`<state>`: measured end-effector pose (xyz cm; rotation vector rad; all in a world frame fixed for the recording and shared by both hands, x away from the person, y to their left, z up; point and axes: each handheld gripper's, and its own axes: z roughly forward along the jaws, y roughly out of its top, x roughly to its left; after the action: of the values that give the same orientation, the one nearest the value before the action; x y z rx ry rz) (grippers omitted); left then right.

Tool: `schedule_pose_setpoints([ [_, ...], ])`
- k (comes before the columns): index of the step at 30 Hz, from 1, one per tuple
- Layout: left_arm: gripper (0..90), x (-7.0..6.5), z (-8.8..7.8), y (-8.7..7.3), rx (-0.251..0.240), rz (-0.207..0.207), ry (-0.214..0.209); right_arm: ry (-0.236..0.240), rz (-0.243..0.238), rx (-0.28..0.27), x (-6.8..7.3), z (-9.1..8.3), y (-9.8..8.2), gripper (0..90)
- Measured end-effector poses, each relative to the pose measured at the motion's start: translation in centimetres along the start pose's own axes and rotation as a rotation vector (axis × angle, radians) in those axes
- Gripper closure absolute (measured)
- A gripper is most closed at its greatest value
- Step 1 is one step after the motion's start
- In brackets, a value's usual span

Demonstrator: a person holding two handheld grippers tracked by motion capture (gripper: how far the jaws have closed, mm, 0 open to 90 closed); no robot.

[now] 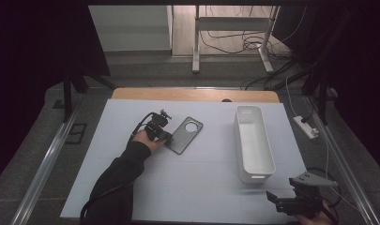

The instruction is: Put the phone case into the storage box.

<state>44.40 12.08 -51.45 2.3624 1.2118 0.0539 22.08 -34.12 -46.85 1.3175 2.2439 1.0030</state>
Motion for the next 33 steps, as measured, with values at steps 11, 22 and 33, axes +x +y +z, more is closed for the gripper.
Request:
schedule_pose_setpoints([
  [11,88.8,0.3,0.0,-0.7,-0.046,-0.049,-0.02,-0.005,0.009,-0.004,0.0,-0.1,0.0,0.7],
  [22,89.1,0.0,-0.8,-1.9,-0.12,-0.019,-0.01,-0.003,0.009,-0.003,-0.1,-0.1,0.0,0.7],
  [33,89.1,-0.5,-3.0,-3.4,-0.181,0.016,0.005,-0.004,0.006,-0.004,0.0,-0.1,0.0,0.7],
])
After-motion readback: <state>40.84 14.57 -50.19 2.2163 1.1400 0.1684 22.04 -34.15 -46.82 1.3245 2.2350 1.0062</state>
